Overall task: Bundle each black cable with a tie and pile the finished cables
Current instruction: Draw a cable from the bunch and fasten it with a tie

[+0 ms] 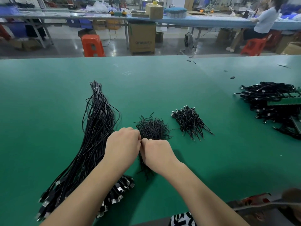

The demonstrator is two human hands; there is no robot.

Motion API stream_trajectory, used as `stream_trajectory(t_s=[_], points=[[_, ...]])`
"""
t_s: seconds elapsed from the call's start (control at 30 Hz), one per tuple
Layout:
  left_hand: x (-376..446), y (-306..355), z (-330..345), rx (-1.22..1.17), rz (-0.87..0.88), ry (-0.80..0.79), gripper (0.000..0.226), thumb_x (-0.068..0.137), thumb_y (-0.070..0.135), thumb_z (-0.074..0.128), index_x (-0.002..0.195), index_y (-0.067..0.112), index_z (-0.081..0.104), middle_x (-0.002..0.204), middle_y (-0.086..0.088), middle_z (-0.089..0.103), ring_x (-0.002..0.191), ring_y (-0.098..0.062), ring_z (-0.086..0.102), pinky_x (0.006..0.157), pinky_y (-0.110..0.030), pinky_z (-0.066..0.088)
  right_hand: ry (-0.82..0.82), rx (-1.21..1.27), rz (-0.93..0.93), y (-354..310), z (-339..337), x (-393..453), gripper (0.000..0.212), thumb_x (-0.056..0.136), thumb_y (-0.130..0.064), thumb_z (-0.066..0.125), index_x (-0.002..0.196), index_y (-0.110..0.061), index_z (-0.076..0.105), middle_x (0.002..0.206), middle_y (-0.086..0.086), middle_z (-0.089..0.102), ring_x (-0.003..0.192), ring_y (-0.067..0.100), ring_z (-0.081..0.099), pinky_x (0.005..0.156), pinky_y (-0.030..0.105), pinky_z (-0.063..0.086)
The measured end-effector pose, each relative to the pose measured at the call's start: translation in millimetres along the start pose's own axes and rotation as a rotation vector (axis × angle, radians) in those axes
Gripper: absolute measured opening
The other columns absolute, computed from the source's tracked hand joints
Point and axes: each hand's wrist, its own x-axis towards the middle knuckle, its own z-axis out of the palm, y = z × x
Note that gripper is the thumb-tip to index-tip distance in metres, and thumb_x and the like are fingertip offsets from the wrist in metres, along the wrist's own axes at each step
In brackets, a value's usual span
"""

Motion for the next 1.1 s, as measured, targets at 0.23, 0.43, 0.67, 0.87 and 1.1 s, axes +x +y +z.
stream_trajectory(t_s=[0.23,0.43,0.67,0.87,1.1], points=[[0.0,-1.1,9.2,-0.02,0.112,0.023,0.011,0.096,0.025,0.053,0.098,0.019,0.062,0.099,0.005,0.061,0.1,-0.018,0.055,0.078,-0.03,0.048,-0.193,0.3,0.194,-0.8,-1.7,2.7,0.009,0.102,-0.026,0.045,0.097,-0.019,0.048,0.095,0.006,0.066,0.079,0.029,0.061,0.063,0.034,0.035],[-2.7,-9.9,7.3,-0.137,0.288,0.181,0.015,0.078,0.002,0.078,0.08,0.006,0.064,0.081,-0.007,0.061,0.077,-0.03,0.062,0.063,-0.04,0.054,-0.559,1.779,0.524,23.7,-26.7,7.3,0.013,0.101,-0.01,0.051,0.099,-0.011,0.063,0.086,0.003,0.064,0.07,0.015,0.061,0.059,0.03,0.056],[-4.1,-12.7,7.5,-0.199,0.37,0.35,0.021,0.091,0.019,0.053,0.088,0.007,0.07,0.094,-0.005,0.069,0.097,-0.027,0.068,0.08,-0.044,0.051,-0.491,2.028,0.766,26.9,-30.8,11.5,0.015,0.097,-0.02,0.061,0.091,-0.007,0.067,0.075,0.004,0.068,0.062,0.013,0.065,0.056,0.028,0.057],[-5.8,-12.9,2.8,-0.159,0.361,0.353,0.025,0.093,0.023,0.051,0.086,0.009,0.07,0.076,-0.004,0.066,0.062,-0.028,0.059,0.056,-0.04,0.05,-0.362,1.969,0.743,27.5,-26.9,10.9,0.013,0.096,-0.015,0.063,0.09,-0.007,0.07,0.077,0.006,0.071,0.062,0.013,0.066,0.053,0.025,0.056],[-7.2,-9.3,-2.2,-0.137,0.313,0.258,0.015,0.08,0.011,0.076,0.076,0.011,0.062,0.068,-0.001,0.057,0.051,-0.026,0.052,0.046,-0.034,0.043,-0.401,1.886,0.682,24.4,-21.3,8.2,0.015,0.099,-0.022,0.062,0.095,-0.01,0.07,0.083,0.007,0.07,0.073,0.017,0.069,0.053,0.027,0.055]])
